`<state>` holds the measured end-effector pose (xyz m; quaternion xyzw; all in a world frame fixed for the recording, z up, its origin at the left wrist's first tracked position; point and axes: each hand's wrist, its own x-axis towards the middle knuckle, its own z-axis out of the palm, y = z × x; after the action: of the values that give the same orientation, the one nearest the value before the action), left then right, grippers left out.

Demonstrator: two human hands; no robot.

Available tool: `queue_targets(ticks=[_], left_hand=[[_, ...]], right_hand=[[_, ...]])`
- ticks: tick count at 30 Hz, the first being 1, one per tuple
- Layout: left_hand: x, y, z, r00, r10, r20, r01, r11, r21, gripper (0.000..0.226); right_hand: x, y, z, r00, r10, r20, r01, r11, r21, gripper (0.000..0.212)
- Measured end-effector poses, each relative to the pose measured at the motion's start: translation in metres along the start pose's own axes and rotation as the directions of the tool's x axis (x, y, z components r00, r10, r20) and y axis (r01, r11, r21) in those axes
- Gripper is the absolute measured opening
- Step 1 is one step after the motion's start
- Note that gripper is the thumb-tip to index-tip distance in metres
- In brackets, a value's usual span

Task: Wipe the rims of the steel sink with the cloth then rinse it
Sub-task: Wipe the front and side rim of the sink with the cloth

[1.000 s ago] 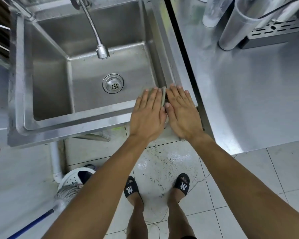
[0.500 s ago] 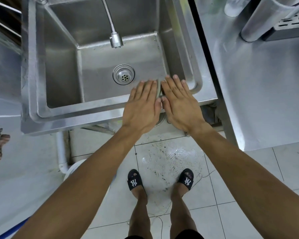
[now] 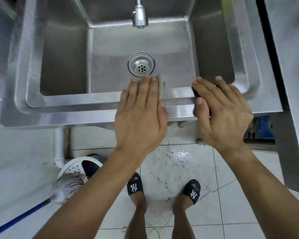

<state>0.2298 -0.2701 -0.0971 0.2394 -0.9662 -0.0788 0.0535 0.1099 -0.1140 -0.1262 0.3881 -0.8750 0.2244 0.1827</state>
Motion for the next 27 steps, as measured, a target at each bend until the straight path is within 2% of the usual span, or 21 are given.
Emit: queue_targets(ticks=[3,6,9,11,14,17,22,24,27], left_hand=[[0.007,0.022,0.011,0.996,0.084,-0.039,-0.085,0.996,-0.025,0.059],[0.001,0.004,0.010,0.992,0.120,-0.036,-0.120,0.992,-0.021,0.059],[-0.009,-0.031,0.002,0.997,0.041,-0.067,-0.038,0.999,0.034,0.060],[-0.017,-0.054,-0.002,0.993,-0.066,-0.093,0.073,0.995,0.065,0.060],[-0.023,-0.057,-0.003,0.963,-0.237,-0.125,0.244,0.969,0.046,0.060],[-0.020,-0.029,0.005,0.942,-0.296,-0.159,0.297,0.955,-0.017,0.058],[-0.028,-0.001,0.012,0.909,-0.351,-0.227,0.334,0.936,-0.108,0.055],[-0.039,-0.020,0.010,0.905,-0.346,-0.246,0.337,0.938,-0.078,0.056],[-0.046,-0.072,0.003,0.835,-0.459,-0.303,0.463,0.884,-0.064,0.055]], right_hand=[[-0.002,-0.003,-0.005,0.998,0.020,0.068,-0.019,1.000,-0.011,0.042],[0.002,-0.006,-0.019,0.960,-0.036,0.277,0.043,0.999,-0.019,0.050],[0.014,-0.019,-0.022,0.866,-0.204,0.456,0.196,0.978,0.066,0.058],[0.021,-0.028,-0.015,0.803,-0.312,0.508,0.317,0.945,0.080,0.060],[0.025,-0.028,-0.009,0.744,-0.382,0.549,0.412,0.908,0.074,0.060],[0.028,-0.023,-0.011,0.719,-0.404,0.566,0.435,0.896,0.087,0.060],[0.029,-0.046,-0.006,0.758,-0.379,0.530,0.358,0.922,0.147,0.056],[0.029,-0.060,-0.001,0.762,-0.384,0.521,0.345,0.922,0.174,0.054],[0.033,-0.071,0.003,0.750,-0.392,0.532,0.345,0.919,0.191,0.054]])
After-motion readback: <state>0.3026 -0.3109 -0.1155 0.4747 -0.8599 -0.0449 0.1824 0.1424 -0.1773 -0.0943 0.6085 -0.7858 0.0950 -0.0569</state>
